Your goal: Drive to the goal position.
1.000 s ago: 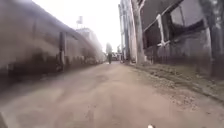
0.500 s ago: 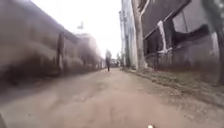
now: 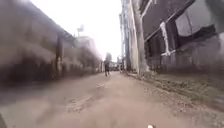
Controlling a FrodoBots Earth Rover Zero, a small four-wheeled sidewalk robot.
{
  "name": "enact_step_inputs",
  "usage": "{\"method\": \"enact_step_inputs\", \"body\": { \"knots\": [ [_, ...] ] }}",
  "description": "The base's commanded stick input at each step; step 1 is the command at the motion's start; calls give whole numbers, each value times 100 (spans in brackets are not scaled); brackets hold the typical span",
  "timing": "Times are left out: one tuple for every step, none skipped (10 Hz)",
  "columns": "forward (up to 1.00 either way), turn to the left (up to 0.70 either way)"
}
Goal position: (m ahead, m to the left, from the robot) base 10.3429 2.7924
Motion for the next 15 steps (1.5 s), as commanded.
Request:
{"method": "enact_step_inputs", "body": {
  "knots": [
    [50, 0],
    [50, 0],
    [50, 0],
    [50, 0],
    [50, 0],
    [50, 0],
    [50, 0],
    [50, 0],
    [50, 0],
    [50, 0],
    [50, 0],
    [50, 0],
    [50, 0],
    [50, 0],
    [50, 0]
  ]
}}
